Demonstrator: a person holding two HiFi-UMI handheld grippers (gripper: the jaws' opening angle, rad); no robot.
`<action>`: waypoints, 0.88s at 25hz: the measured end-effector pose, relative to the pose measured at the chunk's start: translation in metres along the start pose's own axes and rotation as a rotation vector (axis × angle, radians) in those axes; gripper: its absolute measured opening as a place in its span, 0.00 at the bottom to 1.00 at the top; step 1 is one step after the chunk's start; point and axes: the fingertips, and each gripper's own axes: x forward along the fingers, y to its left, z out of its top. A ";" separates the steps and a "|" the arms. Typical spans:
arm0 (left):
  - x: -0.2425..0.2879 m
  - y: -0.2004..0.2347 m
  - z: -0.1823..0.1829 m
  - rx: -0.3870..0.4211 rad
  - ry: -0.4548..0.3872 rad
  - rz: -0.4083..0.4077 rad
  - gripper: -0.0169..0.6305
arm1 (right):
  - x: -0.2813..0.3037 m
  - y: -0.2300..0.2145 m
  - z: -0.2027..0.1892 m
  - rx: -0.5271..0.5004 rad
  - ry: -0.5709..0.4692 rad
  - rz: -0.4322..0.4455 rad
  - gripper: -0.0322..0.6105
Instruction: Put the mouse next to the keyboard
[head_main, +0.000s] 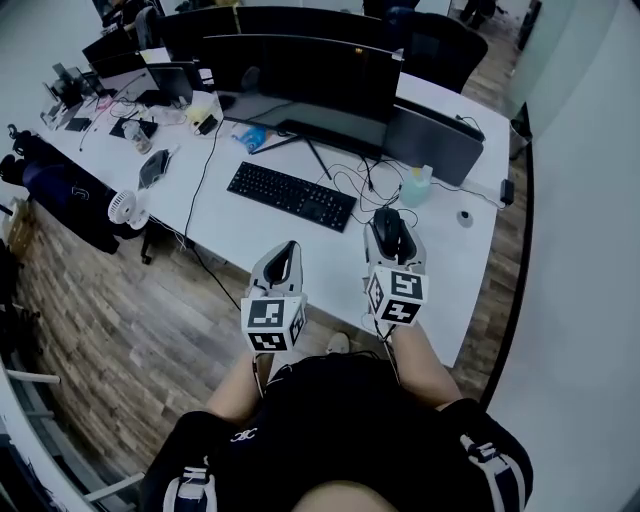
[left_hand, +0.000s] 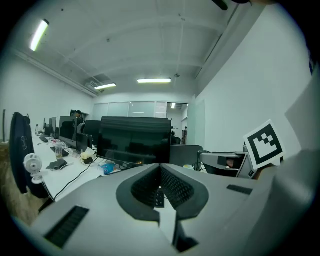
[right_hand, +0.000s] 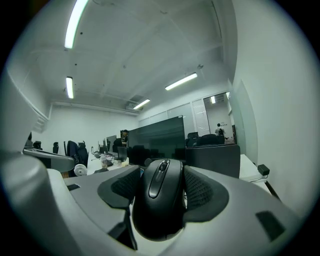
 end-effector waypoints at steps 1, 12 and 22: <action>0.010 0.001 0.002 0.000 0.002 -0.001 0.05 | 0.009 -0.006 0.001 -0.001 0.001 -0.002 0.50; 0.088 0.000 0.008 0.031 0.068 -0.052 0.05 | 0.077 -0.055 0.013 -0.001 0.011 -0.034 0.50; 0.155 0.021 0.007 0.051 0.088 -0.154 0.05 | 0.142 -0.087 -0.026 0.005 0.098 -0.131 0.50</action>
